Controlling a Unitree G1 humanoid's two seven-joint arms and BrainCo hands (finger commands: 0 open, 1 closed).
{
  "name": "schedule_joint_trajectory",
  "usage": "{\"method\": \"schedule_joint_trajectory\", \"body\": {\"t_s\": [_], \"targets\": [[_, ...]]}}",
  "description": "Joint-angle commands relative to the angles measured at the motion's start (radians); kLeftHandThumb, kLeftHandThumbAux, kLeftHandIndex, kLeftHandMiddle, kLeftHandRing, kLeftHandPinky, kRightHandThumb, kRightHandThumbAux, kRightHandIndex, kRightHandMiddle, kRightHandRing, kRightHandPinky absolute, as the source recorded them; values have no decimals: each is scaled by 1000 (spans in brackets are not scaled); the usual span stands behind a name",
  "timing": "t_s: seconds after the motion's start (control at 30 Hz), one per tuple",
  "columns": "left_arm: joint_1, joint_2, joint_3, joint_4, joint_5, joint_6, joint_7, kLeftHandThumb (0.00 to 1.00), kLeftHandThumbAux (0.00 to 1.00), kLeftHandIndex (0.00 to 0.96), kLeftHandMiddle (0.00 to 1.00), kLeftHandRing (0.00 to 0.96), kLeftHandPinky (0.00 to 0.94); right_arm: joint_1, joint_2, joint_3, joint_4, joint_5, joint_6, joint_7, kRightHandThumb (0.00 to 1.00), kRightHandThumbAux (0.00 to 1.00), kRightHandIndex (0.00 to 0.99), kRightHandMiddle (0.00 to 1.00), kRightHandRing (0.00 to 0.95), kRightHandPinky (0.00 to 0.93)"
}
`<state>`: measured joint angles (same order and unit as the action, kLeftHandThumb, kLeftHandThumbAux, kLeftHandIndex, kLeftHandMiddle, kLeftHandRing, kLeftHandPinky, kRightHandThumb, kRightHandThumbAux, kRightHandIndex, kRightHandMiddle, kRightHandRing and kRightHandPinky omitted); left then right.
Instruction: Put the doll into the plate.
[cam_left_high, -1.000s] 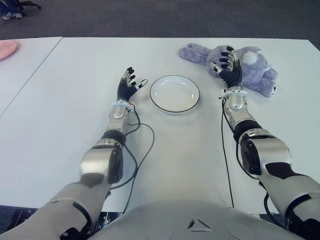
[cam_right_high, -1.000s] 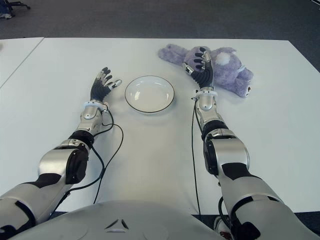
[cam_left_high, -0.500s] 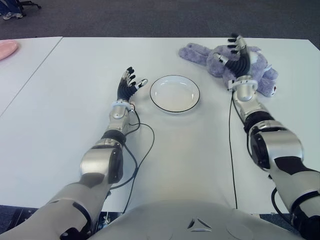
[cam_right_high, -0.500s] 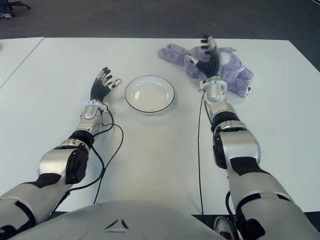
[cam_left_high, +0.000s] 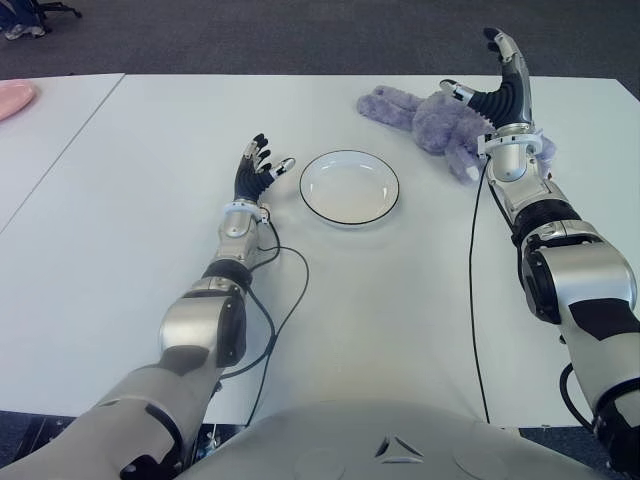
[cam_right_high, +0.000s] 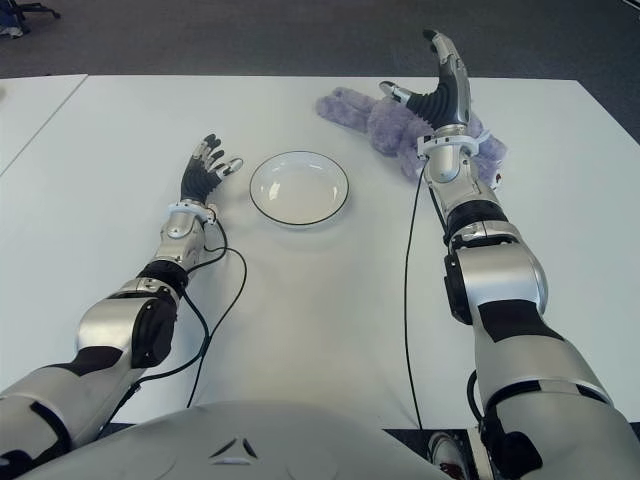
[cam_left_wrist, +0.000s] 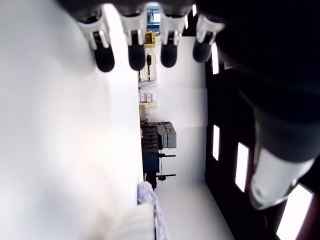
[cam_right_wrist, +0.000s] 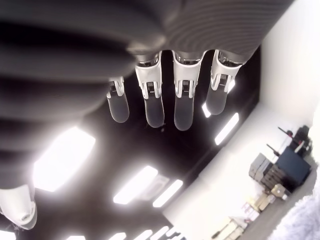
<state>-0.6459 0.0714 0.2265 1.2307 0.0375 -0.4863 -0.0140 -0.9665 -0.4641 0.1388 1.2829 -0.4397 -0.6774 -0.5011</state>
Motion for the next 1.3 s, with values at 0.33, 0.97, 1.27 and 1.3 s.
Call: {"method": "schedule_joint_trajectory", "body": {"t_s": [0.33,0.97,1.27,1.3], "targets": [[183,-47,2,133,2,173,-3,0,662,22,74,79,98,-13,-90,85,34,-103,59,-33,139,625,139,143,133,134],[190,-49,-21,132,25,149,17,0,585,36,72,77,98,-12,-212,195,64,-215,175,-57,127,706,192,156,144,128],[189,-50,-13,130,17,149,14,0,579,49,83,84,101,9,-248,307,78,-325,263,-61,54,710,207,128,99,57],[189,-50,-12,130,16,149,14,0,578,50,85,84,101,6,-253,317,79,-335,272,-51,52,710,206,124,94,51]]}}
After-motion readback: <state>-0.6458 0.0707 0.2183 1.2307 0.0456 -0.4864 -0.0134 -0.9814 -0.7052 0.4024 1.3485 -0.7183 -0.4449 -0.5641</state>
